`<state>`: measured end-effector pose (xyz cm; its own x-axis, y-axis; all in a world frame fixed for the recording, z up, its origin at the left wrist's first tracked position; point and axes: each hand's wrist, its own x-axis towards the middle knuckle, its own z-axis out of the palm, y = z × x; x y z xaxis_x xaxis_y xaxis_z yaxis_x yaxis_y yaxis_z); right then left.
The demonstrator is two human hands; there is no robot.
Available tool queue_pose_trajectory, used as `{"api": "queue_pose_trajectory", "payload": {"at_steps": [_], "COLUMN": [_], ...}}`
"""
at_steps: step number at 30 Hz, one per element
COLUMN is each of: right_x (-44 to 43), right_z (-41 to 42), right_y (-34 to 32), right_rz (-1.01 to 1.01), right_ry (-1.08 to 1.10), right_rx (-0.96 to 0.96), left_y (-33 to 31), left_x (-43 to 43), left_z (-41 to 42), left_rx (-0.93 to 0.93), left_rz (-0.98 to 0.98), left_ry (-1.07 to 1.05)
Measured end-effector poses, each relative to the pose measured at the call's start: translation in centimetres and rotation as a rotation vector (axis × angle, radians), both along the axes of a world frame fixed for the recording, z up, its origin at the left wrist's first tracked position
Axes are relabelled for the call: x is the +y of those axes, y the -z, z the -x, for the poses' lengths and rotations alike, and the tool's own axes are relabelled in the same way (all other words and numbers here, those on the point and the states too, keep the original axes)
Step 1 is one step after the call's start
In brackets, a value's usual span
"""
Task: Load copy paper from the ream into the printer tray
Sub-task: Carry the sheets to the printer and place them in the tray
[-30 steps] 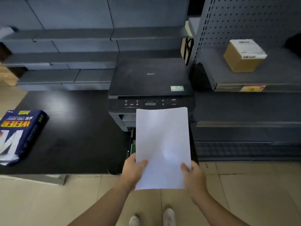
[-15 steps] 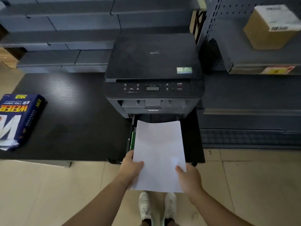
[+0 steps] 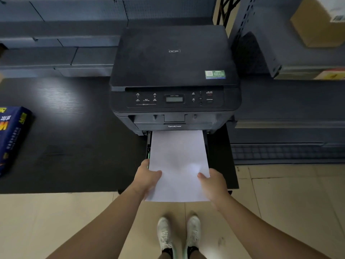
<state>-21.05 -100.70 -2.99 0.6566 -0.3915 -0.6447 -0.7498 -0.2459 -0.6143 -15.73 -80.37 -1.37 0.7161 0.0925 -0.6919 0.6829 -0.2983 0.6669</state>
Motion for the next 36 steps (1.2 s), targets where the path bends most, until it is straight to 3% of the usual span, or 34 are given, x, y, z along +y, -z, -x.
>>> {"api": "queue_pose_trajectory", "payload": {"at_steps": [12, 22, 36], "right_x": [0.2, 0.6, 1.1], "right_z": [-3.6, -5.7, -6.6], "right_y": [2.1, 4.2, 4.7], "right_rz": [0.064, 0.2, 0.198], "right_ry": [0.011, -0.009, -0.016], "right_rx": [-0.064, -0.02, 0.038], "left_y": [2.9, 5.1, 5.4], "left_x": [-0.4, -1.3, -2.5], "left_z": [-3.3, -5.3, -6.0], "left_rx": [-0.078, -0.115, -0.086], "left_rz": [0.028, -0.107, -0.255], "left_ry": [-0.048, 0.059, 0.155]}}
